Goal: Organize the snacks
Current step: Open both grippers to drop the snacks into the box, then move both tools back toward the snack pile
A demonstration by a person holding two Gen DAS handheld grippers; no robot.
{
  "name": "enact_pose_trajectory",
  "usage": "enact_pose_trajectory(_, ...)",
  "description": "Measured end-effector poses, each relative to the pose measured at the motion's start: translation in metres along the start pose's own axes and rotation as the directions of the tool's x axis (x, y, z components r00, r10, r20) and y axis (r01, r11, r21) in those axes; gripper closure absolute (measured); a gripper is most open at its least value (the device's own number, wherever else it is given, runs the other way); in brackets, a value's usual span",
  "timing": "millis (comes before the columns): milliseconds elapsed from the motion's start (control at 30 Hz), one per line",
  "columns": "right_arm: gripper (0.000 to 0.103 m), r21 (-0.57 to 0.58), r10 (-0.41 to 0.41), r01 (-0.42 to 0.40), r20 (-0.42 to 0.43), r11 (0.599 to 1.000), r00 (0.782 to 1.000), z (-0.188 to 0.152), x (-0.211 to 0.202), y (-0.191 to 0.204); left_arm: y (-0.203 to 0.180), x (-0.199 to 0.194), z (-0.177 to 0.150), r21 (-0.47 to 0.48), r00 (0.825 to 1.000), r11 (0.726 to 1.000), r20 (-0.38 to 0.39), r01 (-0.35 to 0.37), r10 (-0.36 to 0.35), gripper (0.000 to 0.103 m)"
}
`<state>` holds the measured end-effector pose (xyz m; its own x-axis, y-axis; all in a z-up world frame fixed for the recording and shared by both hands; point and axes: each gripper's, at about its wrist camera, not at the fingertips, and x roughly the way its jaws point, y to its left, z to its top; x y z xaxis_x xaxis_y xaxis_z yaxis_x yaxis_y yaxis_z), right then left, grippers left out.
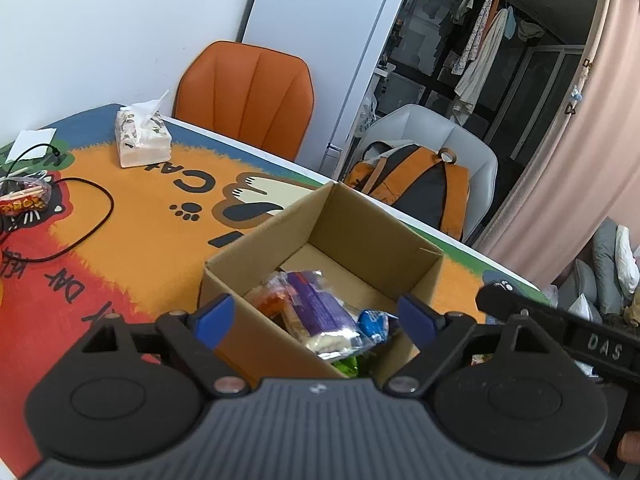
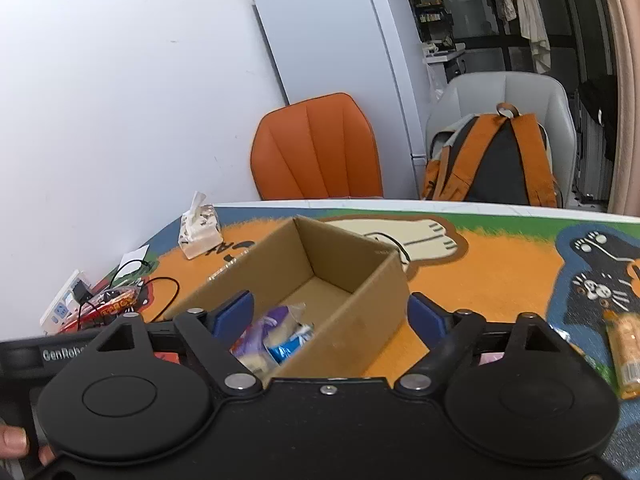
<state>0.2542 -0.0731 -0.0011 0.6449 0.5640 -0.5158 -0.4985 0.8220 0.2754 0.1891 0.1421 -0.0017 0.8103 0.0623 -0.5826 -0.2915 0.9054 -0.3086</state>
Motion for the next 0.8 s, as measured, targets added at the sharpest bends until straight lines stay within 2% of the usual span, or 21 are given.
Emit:
enact_pose_trajectory(133,0.006,0.002,-0.014,0.014,-0.001,1.0,1.0,-0.006,-0.011,-0.009,-0.006,-0.005,-0.005,-0.002,1.0,1.0,0.009,0.021,-0.021,0.012)
enact_pose_trajectory(267,0.0,0.016,-0.023,0.024,-0.003,1.0,1.0,-0.011,-0.024,-0.02,-0.013,-0.01,-0.01,-0.012,0.999,0.999,0.02,0.042,-0.042,0.011)
enact_pose_trajectory(800,0.0,0.053,-0.063,0.063,-0.005,0.997,0.998,-0.032,-0.056,-0.054,-0.046,-0.021,-0.029,0.034,0.995,0.995,0.026,0.093,-0.094,0.009)
